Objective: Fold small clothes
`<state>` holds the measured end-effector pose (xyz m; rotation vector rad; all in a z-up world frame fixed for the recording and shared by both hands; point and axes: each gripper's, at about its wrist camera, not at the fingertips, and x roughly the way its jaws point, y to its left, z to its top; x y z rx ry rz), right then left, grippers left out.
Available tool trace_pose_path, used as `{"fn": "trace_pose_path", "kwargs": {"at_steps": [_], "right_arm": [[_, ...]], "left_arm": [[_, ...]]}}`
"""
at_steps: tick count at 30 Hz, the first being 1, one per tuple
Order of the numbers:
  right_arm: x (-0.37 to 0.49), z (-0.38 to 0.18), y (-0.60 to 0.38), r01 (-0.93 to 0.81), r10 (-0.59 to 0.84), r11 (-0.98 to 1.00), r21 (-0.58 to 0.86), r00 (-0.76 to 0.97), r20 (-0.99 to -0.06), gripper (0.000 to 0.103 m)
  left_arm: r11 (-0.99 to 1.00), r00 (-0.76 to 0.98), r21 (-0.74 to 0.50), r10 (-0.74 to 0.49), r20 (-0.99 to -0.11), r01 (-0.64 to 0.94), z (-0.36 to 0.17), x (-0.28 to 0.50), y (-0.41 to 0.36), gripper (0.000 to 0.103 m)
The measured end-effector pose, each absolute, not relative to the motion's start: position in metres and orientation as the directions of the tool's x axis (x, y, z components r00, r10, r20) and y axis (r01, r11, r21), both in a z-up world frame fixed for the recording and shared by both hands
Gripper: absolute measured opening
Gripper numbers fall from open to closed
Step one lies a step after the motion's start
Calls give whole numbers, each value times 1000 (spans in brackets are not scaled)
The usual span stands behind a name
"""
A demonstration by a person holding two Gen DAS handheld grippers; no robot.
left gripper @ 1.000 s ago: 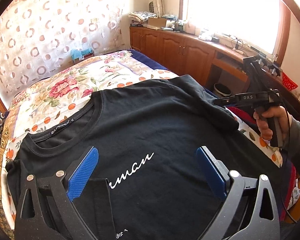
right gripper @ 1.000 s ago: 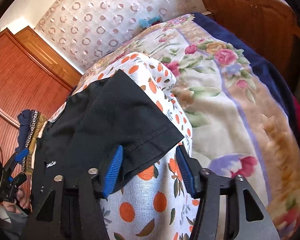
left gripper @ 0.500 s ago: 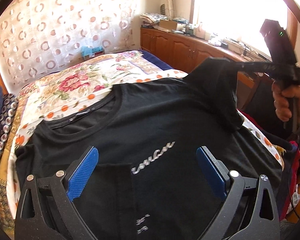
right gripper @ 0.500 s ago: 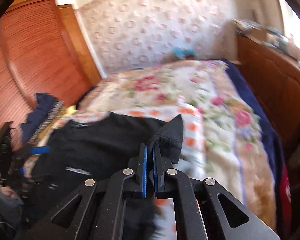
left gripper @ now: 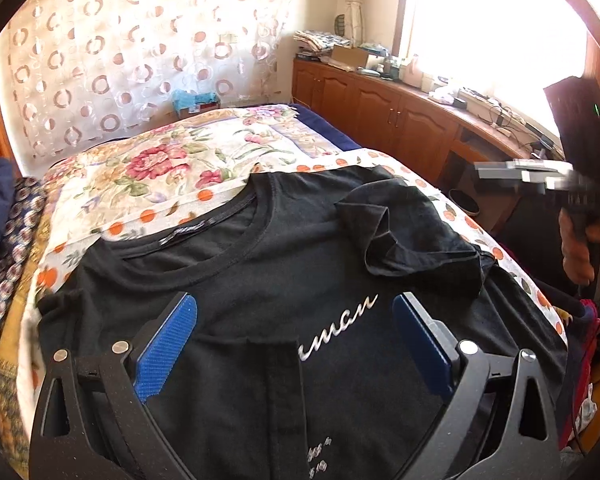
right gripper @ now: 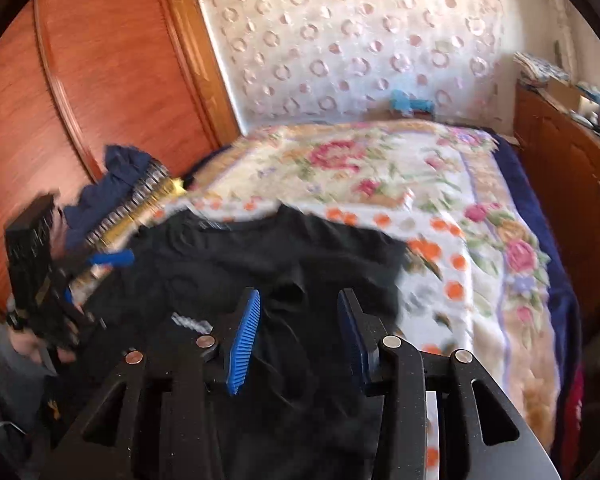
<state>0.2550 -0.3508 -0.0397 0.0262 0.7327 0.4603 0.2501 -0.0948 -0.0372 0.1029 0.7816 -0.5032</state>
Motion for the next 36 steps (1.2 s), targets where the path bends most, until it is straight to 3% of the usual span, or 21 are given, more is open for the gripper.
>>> {"fn": "trace_pose_path", "kwargs": {"at_steps": [7,16,23,29,31,35,36], "right_arm": [[248,-85,-329,-403,417,892,207,553,-721,42],[239,-101,-299,-510,526,816,272,458,-717,42],[237,-104,-292,-516,508,819,250,451,-734,42],[228,-94,-308,-427,380,896,125,587,-715,42],[225,-96,-321,-372,321,924,89,629,-708,42],[241,-110,-330,-273,185,962,-5,665,-723,42],[247,-114,-329,-257,176,966,0,662,-729,42]], "left_arm": [[835,530,-150,-463,-710,530,-40,290,-123,94],[821,508,-130,-460,-728,556,-34,323,-161,94],[788,469,-124,-475,-745,603,-40,333,-192,92],[774,432,-82,-434,-791,628,-58,338,-209,61],[775,427,-76,-423,-799,627,-63,338,-208,56],[768,405,-120,-456,-793,629,-64,336,-200,16],[765,404,-129,-466,-787,631,-62,333,-196,12]]}}
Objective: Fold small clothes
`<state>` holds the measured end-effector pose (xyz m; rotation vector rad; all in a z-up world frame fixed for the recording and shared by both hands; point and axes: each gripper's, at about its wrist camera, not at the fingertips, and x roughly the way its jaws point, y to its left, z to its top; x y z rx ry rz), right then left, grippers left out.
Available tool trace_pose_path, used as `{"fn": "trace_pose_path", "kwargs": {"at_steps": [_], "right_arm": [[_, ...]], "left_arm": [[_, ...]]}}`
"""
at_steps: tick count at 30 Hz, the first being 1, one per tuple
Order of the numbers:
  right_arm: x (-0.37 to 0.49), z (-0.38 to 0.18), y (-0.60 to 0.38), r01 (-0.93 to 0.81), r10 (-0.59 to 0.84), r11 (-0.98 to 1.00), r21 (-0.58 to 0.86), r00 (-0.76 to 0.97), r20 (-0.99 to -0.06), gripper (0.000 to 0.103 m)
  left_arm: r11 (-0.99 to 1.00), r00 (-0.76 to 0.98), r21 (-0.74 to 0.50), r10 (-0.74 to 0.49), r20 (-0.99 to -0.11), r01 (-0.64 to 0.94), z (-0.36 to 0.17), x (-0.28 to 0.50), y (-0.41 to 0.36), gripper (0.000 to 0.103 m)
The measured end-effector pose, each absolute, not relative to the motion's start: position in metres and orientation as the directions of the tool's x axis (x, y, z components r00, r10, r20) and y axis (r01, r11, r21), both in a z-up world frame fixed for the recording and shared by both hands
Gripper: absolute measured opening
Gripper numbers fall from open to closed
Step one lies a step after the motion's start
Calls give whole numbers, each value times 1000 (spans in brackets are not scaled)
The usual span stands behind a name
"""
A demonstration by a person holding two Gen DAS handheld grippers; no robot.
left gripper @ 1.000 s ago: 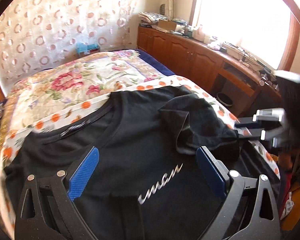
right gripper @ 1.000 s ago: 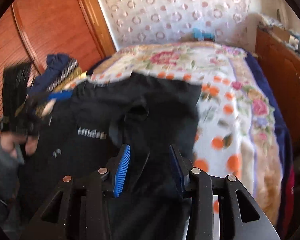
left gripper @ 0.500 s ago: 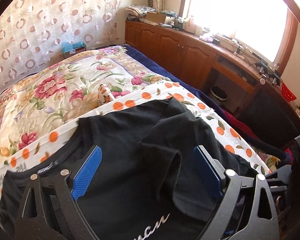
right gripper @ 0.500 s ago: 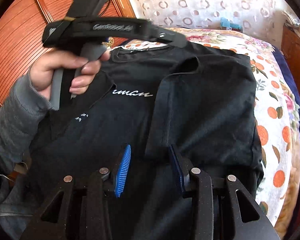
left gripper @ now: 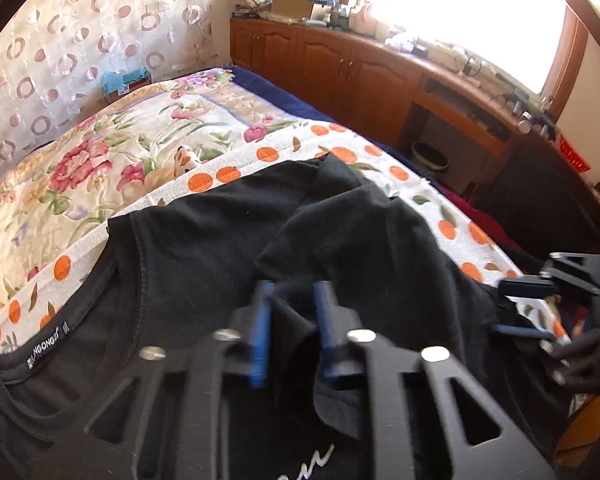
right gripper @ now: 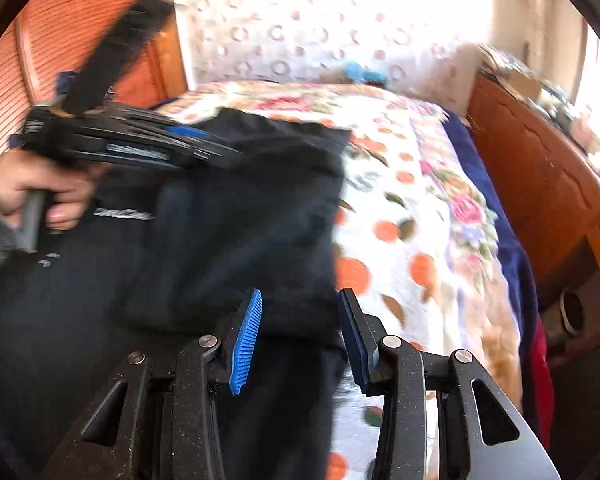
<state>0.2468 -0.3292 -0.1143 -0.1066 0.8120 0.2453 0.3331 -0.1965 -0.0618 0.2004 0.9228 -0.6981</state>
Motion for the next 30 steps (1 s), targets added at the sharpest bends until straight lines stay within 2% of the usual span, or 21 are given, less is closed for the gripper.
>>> {"fn": "trace_pose_path", "kwargs": {"at_steps": [3,9,19,21,23,24,25,30], "right_arm": [[251,-118,-334,-239,181,971,26,654,-734,42],[249,-120,-338,-241,184,970,26,665,-723,42],[240,-119,-340,-240,173,971,10,669,-723,42],[240,-119,-340,-241,174,971,11,669,-723,42],[240,-119,-339,-241,171,970,7,669,-723,42],[240,-119,-339,-243,170,970,3,668,-724,42],[240,-118,-339,-247,170,969,1,666,-726,42],[242,-114,-340,-261,166,965,-13,651,-740,42]], "left_arm": [[767,422,-158,-498,-757,622,-50,322,-180,9],[816,473,-84,-412,-778,573,-55,318,-152,9],[844,506,-116,-417,-755,524,-50,314,-111,10],[852,525,-89,-396,-753,516,-48,309,-102,26],[858,552,-54,-376,-744,511,-46,302,-90,56],[865,563,-35,-357,-745,501,-46,301,-86,63],[877,579,-8,-324,-749,481,-47,299,-78,75],[908,596,20,-257,-761,418,-48,288,-29,78]]}}
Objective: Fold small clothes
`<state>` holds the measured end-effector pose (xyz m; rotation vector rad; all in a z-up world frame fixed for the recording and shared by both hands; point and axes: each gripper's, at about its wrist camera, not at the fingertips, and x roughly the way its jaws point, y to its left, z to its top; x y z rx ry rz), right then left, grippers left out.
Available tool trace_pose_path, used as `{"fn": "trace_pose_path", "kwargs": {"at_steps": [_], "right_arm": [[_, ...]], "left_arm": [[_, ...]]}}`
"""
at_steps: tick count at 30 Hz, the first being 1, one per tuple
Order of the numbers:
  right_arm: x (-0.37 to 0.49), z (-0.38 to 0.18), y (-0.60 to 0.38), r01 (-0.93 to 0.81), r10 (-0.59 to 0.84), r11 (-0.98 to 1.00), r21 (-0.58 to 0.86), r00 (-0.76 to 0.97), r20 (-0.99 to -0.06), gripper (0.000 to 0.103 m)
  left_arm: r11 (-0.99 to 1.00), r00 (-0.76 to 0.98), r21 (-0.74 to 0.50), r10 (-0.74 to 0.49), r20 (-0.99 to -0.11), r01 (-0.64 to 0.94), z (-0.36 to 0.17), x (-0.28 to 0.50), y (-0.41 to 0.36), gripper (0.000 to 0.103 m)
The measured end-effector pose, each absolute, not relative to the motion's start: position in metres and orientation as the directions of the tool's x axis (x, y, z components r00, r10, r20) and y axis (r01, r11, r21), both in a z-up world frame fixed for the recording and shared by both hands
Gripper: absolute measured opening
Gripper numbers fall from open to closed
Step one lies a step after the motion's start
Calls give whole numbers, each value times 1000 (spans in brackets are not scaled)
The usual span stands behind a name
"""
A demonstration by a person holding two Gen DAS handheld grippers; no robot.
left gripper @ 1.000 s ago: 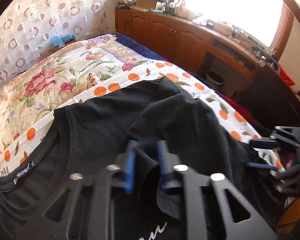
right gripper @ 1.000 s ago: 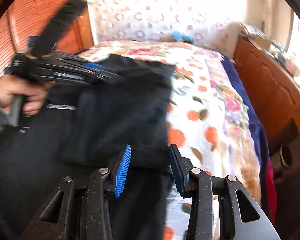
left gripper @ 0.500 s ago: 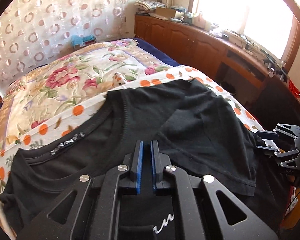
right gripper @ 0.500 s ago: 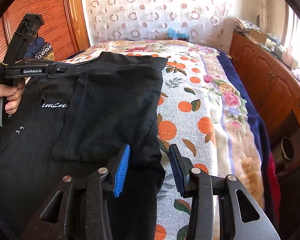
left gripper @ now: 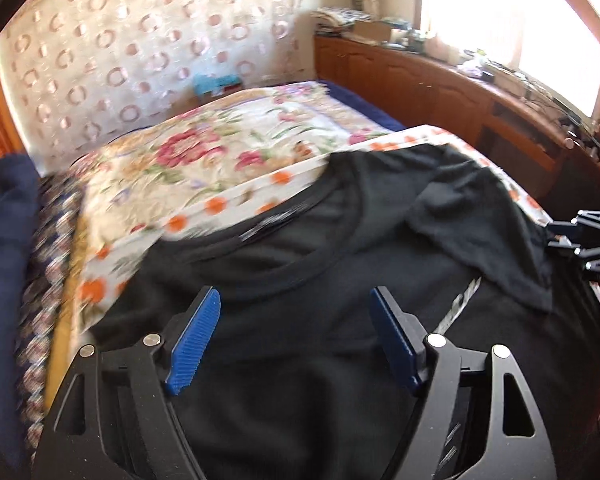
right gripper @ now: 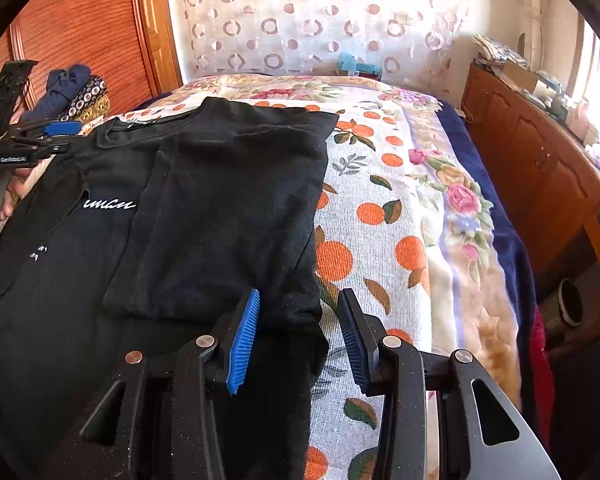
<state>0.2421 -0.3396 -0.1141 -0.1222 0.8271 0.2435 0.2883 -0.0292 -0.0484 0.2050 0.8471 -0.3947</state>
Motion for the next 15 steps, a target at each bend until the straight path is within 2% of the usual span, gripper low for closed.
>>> {"fn": "trace_pose_path", "kwargs": {"at_steps": [9,15], "right_arm": [[259,-94,-331,-314,182,948,-53,670,-719,42],[292,-93,-326,-330,201,943,-41,664,-720,42]], "left_arm": [[958,634,75,-122,-764,276,-50,265,47,78],[960,610,44,-140,-780,276,-64,266,54,65]]}}
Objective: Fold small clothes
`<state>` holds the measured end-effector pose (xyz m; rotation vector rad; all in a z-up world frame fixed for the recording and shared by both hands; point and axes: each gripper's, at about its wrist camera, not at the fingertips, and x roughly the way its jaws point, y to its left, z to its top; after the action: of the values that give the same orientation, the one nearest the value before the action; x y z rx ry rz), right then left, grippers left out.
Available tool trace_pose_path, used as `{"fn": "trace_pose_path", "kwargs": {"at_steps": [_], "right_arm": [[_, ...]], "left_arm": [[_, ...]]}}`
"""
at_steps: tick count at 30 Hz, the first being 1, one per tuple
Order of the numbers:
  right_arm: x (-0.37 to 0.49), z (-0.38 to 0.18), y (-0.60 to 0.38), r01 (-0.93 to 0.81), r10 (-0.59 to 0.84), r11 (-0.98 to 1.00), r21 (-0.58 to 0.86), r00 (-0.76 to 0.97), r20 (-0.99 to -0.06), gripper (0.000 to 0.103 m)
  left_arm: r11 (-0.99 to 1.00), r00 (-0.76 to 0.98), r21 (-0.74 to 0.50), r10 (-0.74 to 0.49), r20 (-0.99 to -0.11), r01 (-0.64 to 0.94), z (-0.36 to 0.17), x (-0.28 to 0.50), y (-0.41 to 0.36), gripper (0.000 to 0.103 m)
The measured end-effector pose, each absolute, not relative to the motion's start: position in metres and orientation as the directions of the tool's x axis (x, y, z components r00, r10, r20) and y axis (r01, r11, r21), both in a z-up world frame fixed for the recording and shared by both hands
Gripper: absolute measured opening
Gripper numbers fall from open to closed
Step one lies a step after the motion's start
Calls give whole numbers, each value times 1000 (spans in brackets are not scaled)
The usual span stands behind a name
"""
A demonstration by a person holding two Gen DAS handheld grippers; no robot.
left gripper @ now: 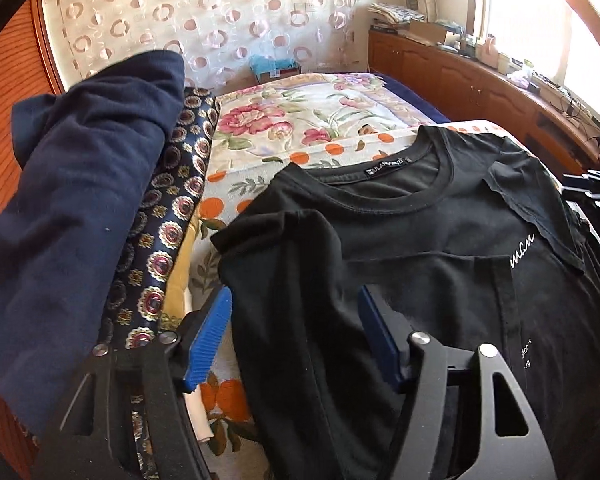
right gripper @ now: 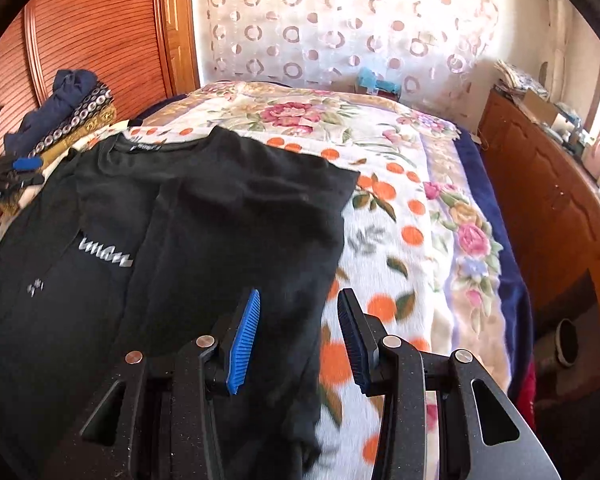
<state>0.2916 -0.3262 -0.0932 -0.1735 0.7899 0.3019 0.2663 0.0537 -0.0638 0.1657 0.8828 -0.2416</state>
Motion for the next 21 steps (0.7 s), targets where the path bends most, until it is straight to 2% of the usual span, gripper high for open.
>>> {"fn": "trace_pose_path", "kwargs": {"at_steps": [2,7,19,21], "right_arm": [[306,-95,-327,-326,216,945,-12,656,-723,42],[336,-101,-331,-305,231,952,33,640,-733,42],[370,-109,-328,-289,212,957,28,628,-749,42],[371,-109,-328,-291,215,956,31,626,-749,42]], "left_arm": [[960,598,41,-139,-789,278,-70,271,52,61],[967,582,33,-126,-803,254,-79,284,51,61],[969,571,15,-133,-810,246,-90,307,43,60],[969,577,18,-133,-806,248,-90,306,43,57]]}}
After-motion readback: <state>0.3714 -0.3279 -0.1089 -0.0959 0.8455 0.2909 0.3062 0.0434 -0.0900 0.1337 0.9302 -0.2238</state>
